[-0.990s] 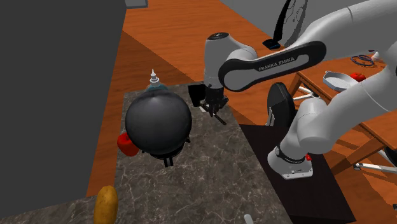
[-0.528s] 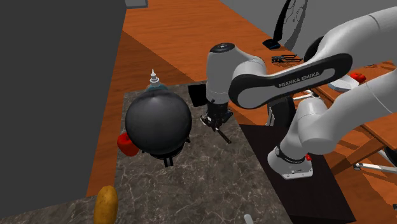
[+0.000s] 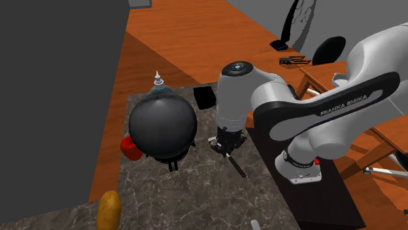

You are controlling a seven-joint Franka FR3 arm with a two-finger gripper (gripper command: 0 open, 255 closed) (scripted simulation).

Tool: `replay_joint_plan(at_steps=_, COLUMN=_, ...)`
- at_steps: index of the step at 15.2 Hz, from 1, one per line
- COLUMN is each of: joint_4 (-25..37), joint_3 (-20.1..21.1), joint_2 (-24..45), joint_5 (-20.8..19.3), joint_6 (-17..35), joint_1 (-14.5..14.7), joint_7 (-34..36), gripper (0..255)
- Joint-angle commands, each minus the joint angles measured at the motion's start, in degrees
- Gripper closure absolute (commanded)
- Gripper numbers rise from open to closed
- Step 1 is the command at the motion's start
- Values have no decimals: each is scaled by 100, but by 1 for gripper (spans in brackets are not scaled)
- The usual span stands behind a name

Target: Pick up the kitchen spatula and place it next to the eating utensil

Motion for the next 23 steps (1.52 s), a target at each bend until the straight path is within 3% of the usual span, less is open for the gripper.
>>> replay_joint_plan(at_steps=1, joint_4=26, joint_3=255, joint_2=7, joint_5=150, joint_6=32, joint_1=154, joint_7=318, gripper=255)
replay_joint_plan(at_steps=9, joint_4=498, joint_3=1226, joint_2=362, joint_5=502, joint_6=147, joint_1=538, joint_7=1494, gripper=255)
replay_joint_plan(at_steps=23, joint_4=-156, joint_3=1614, joint_2=992, joint_5=577, joint_6=1419, joint_1=478, joint_7=1496, gripper=255)
